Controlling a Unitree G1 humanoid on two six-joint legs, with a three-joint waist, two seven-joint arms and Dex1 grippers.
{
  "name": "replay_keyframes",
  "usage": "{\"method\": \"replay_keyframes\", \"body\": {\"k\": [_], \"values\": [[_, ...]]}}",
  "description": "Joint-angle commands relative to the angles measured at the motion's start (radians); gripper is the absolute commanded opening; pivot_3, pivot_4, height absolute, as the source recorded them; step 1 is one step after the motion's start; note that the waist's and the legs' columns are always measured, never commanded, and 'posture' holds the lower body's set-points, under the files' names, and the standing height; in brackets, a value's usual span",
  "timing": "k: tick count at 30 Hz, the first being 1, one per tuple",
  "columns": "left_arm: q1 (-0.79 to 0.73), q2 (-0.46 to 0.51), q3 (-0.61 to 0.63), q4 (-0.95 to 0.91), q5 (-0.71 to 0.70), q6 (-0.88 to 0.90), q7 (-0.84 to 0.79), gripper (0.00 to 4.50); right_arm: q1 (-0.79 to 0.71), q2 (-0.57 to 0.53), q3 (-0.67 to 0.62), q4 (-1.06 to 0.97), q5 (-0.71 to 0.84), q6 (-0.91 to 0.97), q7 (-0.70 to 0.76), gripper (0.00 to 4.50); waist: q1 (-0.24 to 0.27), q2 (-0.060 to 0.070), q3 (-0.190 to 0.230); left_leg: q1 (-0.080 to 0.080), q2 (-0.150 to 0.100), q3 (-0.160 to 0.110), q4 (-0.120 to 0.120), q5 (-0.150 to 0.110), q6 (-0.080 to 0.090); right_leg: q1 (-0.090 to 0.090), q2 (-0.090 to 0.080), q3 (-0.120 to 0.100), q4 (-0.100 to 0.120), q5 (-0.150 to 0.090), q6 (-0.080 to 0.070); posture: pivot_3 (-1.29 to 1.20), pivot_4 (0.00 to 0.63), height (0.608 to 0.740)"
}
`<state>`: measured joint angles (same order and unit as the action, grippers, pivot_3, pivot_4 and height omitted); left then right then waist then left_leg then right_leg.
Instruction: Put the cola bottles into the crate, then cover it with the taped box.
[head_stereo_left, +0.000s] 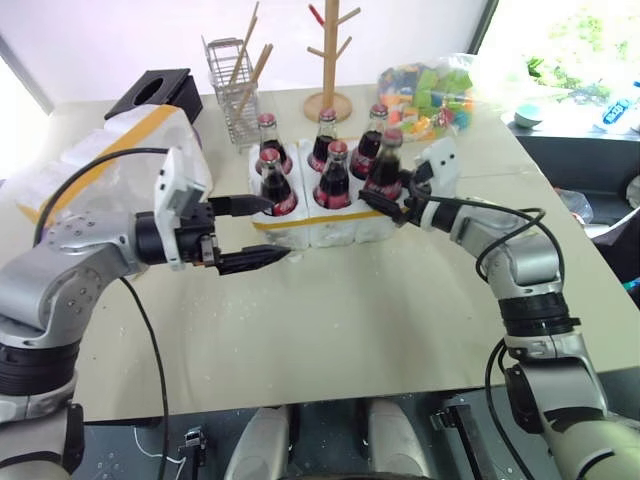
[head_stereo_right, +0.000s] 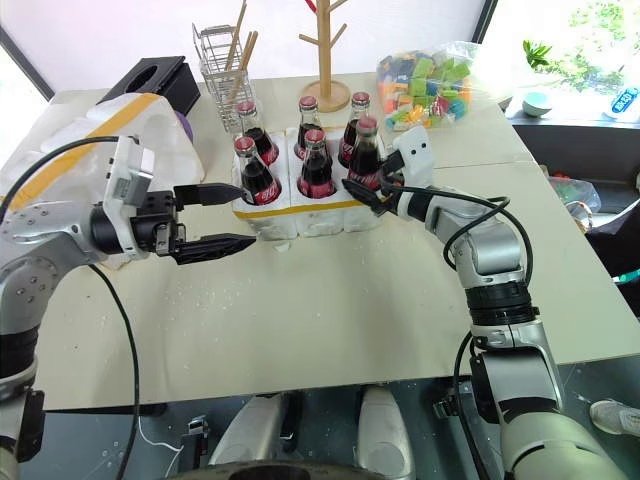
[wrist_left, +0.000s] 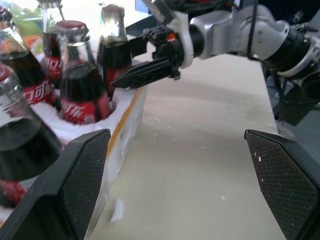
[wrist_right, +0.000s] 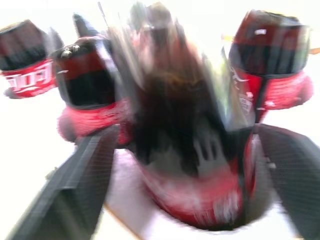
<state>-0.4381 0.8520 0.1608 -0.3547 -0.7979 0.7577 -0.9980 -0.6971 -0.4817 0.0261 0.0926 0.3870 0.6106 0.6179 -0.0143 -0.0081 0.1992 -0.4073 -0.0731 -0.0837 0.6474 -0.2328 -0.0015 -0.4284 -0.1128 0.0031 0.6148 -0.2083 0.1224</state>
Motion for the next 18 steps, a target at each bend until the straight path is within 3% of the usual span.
{"method": "replay_keyframes", "body": {"k": [1,2,4,6,10,15,18], "values": [[0.036,0.081,0.151,-0.015,-0.050,0.024,-0.022,4.50,-0.015,-0.072,-0.084,-0.110,0.066,0.087,0.037,4.44,0.001,0.000,0.000,-0.001,0.000,0.000,0.000,0.000,0.000,-0.001,0.000,0.000,0.000,0.000,0.000,0.00,0.150,0.740],[0.057,0.107,0.210,-0.016,-0.086,0.050,-0.029,4.50,-0.015,-0.099,-0.118,-0.142,0.099,0.120,0.050,4.44,0.002,0.000,0.001,-0.001,0.000,-0.001,-0.001,0.000,0.000,-0.002,0.000,0.000,0.000,0.000,0.000,0.00,0.150,0.740],[0.143,0.219,0.478,0.001,-0.197,0.200,-0.124,4.50,0.001,-0.210,-0.240,-0.242,0.209,0.213,0.115,4.44,-0.001,0.000,0.002,-0.001,0.000,-0.001,-0.001,0.000,0.000,-0.001,0.000,-0.001,0.000,0.000,0.000,0.00,0.150,0.740],[0.236,0.304,0.685,0.027,-0.216,0.303,-0.203,4.50,0.027,-0.297,-0.330,-0.316,0.306,0.288,0.170,4.44,-0.006,0.000,0.005,-0.007,0.000,0.000,-0.001,0.000,0.000,-0.009,0.000,0.000,0.001,0.000,0.000,0.00,0.150,0.740],[0.563,0.395,0.978,0.088,0.019,0.303,-0.399,4.50,0.095,-0.423,-0.465,-0.414,0.505,0.404,0.278,4.44,-0.007,0.002,0.004,-0.007,0.001,0.002,-0.005,-0.002,0.002,-0.009,0.000,0.000,0.000,-0.001,0.000,0.00,0.150,0.740],[0.938,0.404,1.158,0.231,0.356,0.074,-0.563,4.50,0.130,-0.488,-0.515,-0.467,0.587,0.418,0.292,4.44,-0.006,0.000,0.004,0.003,0.005,0.006,-0.009,-0.002,0.002,-0.003,-0.005,-0.002,-0.003,-0.007,-0.011,0.00,0.150,0.740],[0.956,0.442,1.120,0.387,0.469,-0.070,-0.528,4.50,0.102,-0.474,-0.493,-0.447,0.603,0.397,0.277,4.44,-0.004,0.003,0.003,-0.001,0.015,0.009,-0.006,-0.005,-0.002,-0.005,-0.007,-0.010,-0.012,-0.004,-0.014,0.00,0.150,0.740]]}}
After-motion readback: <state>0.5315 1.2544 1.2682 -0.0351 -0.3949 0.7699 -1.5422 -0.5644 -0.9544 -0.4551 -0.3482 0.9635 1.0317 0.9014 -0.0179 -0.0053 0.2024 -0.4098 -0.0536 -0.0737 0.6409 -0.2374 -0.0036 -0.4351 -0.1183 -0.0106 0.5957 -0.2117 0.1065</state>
